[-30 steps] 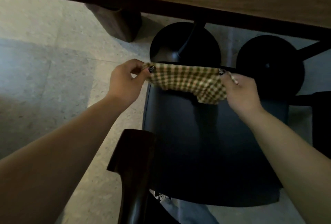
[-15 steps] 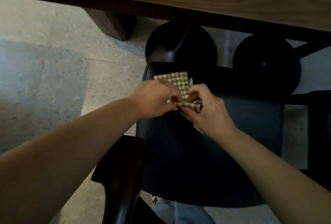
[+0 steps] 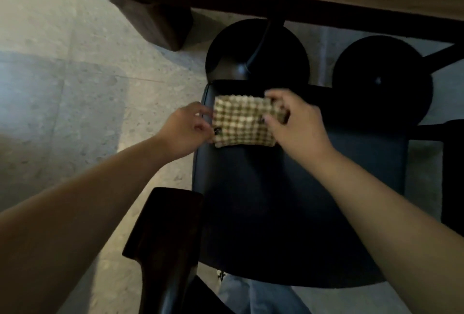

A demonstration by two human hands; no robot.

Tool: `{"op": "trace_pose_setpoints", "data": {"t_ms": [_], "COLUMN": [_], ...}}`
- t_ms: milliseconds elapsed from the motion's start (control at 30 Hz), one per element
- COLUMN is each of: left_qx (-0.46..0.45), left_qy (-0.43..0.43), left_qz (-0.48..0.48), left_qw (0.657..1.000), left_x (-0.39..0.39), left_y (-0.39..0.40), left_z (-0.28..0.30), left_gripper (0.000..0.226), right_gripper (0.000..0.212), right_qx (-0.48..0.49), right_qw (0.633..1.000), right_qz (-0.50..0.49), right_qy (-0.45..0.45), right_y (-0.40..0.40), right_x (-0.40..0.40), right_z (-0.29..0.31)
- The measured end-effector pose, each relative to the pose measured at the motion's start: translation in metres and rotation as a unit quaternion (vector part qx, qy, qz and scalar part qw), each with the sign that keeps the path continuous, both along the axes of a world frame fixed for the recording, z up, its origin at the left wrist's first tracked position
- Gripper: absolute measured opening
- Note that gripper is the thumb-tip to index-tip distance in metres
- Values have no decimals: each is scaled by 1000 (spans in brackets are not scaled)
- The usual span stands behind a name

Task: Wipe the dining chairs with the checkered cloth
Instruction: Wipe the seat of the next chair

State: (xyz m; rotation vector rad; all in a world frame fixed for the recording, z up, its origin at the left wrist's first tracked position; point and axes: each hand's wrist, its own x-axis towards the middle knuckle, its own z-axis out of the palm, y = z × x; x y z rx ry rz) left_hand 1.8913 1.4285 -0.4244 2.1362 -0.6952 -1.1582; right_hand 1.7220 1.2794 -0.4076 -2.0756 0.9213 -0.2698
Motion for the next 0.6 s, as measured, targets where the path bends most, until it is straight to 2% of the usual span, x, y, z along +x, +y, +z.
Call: {"op": "trace_pose_setpoints", "data": {"t_ms": [67,133,200,267,300,367,500,600], "left_qx": [26,67,129,180,194,206,212,197], "left_qy": [37,47,37,66,87,106,50,41], "left_qz": [112,164,114,42,11,-42,-112,-113], "left_qw": [993,983,984,981,977,972,970,973], "left_x": [1,1,-1,-3,-5,-9,-11,-11], "left_y": [-1,1,5,11,14,21,33,41], "left_z": [-11,-23,-34,-42,-46,-53,-65,-72], "left_gripper": [42,61,86,109,117,127,135,135], "right_gripper": [40,43,55,73,77,73,65,60], "right_qx": [-111,-152,-156,-166,-176,-204,-250,-246], "right_qw": [993,987,956,898,882,878,870,877], "right_qz": [-29,52,223,339,358,354,366,359], "right_qy": [-22,10,113,225,250,250,217,204], "right_y": [0,9,22,33,37,39,26,6], "right_x": [23,38,40,34,31,31,39,53], "right_z": [-4,-15,-34,-56,-66,-77,-87,-91]}}
